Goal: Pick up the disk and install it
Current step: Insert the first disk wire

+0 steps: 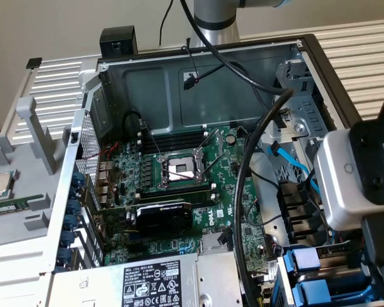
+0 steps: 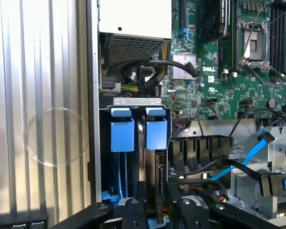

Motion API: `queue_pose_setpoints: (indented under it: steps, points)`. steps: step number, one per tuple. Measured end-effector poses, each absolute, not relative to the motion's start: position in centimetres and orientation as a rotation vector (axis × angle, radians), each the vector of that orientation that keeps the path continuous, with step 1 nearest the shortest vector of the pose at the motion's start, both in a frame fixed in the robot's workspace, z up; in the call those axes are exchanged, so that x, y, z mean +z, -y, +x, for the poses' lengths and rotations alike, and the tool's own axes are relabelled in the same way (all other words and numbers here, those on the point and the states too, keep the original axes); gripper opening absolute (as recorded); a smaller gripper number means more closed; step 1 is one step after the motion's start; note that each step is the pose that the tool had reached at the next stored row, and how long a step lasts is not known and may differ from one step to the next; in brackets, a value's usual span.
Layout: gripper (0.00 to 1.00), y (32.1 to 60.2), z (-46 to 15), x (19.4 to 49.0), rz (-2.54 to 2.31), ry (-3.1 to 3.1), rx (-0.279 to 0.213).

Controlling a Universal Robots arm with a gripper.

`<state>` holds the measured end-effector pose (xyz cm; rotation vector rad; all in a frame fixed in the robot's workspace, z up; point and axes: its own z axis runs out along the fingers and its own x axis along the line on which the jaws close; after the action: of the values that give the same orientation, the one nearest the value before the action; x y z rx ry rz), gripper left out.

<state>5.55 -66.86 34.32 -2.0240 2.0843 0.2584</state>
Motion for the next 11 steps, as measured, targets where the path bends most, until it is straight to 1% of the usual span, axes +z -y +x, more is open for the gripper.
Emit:
queue_pose_setpoints:
  steps: [11]
  points:
    - [0.30, 66.86, 5.65, 33.90, -2.023, -2.088, 0.283]
